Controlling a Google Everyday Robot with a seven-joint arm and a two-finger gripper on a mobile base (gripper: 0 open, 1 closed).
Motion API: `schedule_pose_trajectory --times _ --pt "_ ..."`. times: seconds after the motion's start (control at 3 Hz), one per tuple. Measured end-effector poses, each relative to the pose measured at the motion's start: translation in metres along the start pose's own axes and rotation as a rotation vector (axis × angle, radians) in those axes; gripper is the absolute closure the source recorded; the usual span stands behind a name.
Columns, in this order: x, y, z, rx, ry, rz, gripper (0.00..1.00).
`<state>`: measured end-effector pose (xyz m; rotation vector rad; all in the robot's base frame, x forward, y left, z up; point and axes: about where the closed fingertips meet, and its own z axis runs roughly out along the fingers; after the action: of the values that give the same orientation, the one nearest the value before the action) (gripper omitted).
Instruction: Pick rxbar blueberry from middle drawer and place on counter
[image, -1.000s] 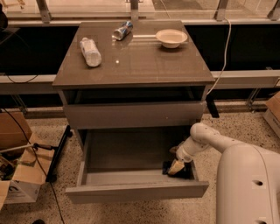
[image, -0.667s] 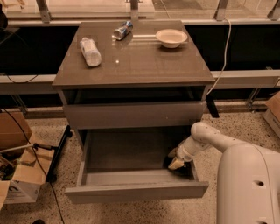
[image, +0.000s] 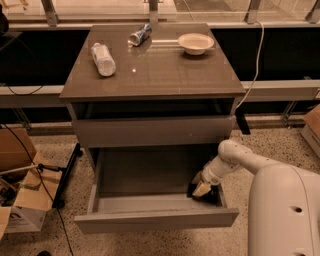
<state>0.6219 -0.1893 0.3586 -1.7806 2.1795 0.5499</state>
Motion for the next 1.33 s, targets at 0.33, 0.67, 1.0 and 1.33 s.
schedule_pose_trajectory --times 0.33,0.67,1.0,1.33 --pt "-0.002 0.008 -0.015 0.038 -0.002 0.016 1.0" --pt "-0.015 0.027 -0.072 0.173 -0.036 0.057 1.0" --pt "-0.031 0.057 -0.125 0.275 -0.082 0.06 1.0" --pt "-0.047 0.081 -0.174 0.361 -0.131 0.042 1.0"
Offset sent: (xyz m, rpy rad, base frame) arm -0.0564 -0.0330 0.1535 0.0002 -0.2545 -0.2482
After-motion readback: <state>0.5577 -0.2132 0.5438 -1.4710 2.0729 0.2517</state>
